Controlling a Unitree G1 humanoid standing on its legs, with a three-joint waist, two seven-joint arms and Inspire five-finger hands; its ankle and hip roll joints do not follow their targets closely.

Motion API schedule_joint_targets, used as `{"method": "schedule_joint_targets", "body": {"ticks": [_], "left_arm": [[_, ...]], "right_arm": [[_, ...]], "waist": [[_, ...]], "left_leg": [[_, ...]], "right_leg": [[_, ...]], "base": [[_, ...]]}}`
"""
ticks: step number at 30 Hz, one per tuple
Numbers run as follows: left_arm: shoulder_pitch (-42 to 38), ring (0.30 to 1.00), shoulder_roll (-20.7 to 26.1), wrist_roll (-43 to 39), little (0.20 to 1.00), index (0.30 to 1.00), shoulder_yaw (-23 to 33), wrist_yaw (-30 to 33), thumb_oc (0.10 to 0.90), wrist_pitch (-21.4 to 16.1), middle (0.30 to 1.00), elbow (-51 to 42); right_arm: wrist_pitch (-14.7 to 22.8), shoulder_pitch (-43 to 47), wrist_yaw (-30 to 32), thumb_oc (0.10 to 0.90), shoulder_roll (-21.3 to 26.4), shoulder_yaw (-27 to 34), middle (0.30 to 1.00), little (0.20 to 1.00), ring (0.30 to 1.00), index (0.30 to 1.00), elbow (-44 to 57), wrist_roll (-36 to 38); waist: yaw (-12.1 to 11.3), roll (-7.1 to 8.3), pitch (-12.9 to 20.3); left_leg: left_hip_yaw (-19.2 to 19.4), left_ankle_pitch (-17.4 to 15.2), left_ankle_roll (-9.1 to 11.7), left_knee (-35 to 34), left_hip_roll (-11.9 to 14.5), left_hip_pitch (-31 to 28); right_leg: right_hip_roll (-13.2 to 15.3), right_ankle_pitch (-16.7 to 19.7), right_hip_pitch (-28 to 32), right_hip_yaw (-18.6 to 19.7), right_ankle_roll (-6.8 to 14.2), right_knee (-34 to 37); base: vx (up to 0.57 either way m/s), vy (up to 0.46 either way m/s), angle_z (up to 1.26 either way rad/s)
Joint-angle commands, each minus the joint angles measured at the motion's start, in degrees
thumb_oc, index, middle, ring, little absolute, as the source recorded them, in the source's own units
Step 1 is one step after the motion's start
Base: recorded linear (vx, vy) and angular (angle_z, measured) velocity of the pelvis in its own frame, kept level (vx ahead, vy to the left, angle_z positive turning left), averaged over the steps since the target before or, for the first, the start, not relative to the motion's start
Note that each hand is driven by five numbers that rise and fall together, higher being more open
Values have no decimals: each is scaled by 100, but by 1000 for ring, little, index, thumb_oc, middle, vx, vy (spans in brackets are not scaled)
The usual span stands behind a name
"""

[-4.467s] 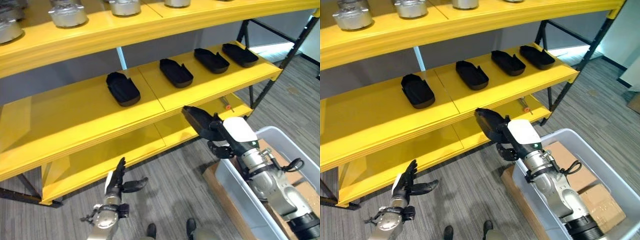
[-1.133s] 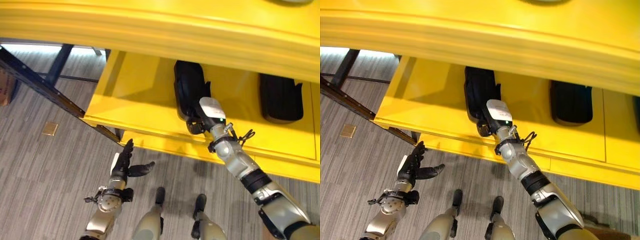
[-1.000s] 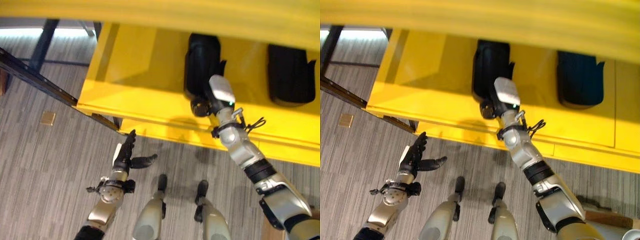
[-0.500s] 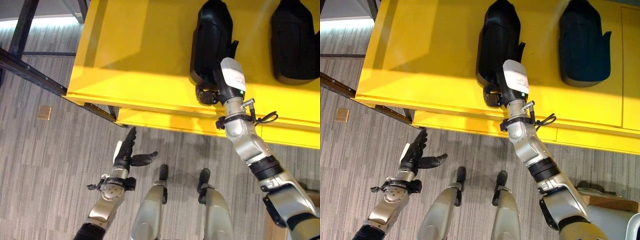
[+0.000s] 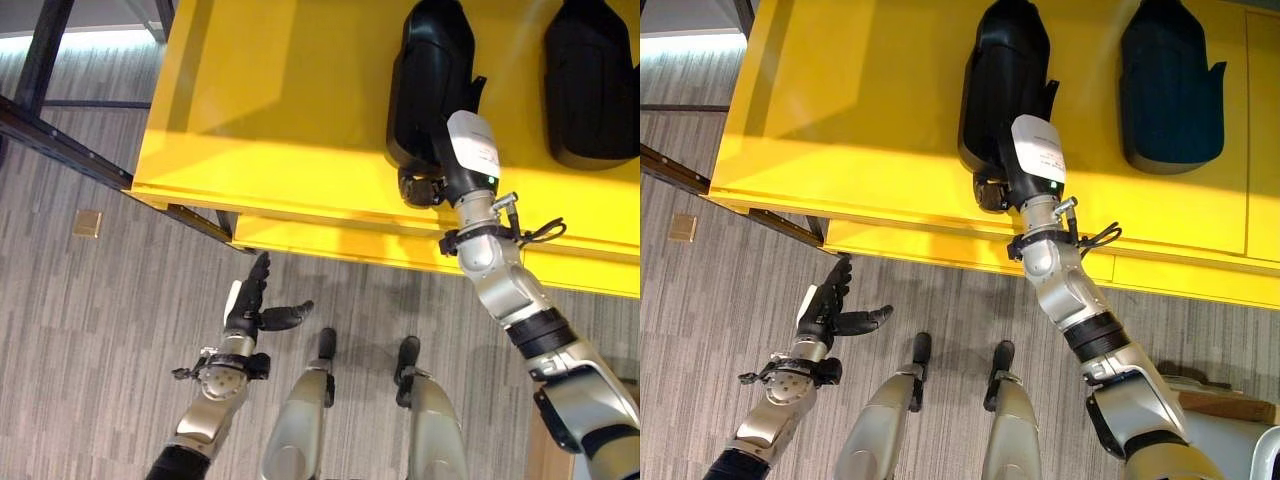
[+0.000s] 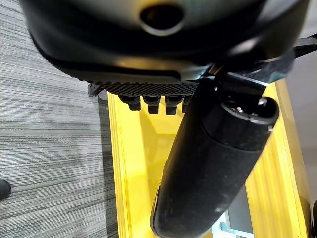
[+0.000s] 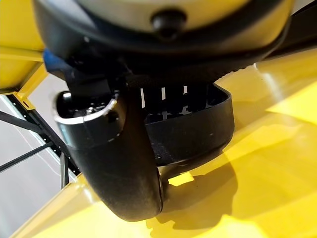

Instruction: Move parts from the plastic box to the shelf.

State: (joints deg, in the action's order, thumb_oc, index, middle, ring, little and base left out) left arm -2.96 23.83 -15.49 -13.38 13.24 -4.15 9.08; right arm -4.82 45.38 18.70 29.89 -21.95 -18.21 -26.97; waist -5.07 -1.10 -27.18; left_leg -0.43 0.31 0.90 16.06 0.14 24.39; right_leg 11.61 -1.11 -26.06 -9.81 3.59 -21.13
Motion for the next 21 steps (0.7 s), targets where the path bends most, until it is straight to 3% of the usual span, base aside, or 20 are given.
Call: {"method": "schedule_joint_targets", "body": {"ticks": [1, 8, 21], "left_arm": [[129, 1000, 319, -29, 1000, 1000, 228, 143, 900, -566, 1000, -533], [123, 1000, 348, -95, 1000, 1000, 265, 125, 900, -589, 1000, -524], [90, 1000, 388, -92, 1000, 1000, 298, 134, 900, -613, 1000, -532]], "right_arm": [[143, 752, 112, 400, 322, -15, 300, 300, 300, 300, 239, -351], [169, 1093, -80, 400, 533, -279, 300, 300, 300, 300, 100, -413], [217, 1366, -266, 400, 455, -572, 300, 300, 300, 300, -84, -431]], "waist": [[-40, 193, 316], [-49, 234, 280], [-104, 274, 231]], "left_leg": [[-113, -653, 6, 454, 82, -59], [-123, -657, 5, 449, 90, -68], [-133, -667, -6, 463, 83, -66]], "right_leg": [[335, 406, 134, -125, 286, 208], [323, 407, 132, -129, 285, 194], [333, 424, 163, -155, 292, 196]], "base": [[0, 0, 0], [0, 0, 0], [0, 0, 0]]}}
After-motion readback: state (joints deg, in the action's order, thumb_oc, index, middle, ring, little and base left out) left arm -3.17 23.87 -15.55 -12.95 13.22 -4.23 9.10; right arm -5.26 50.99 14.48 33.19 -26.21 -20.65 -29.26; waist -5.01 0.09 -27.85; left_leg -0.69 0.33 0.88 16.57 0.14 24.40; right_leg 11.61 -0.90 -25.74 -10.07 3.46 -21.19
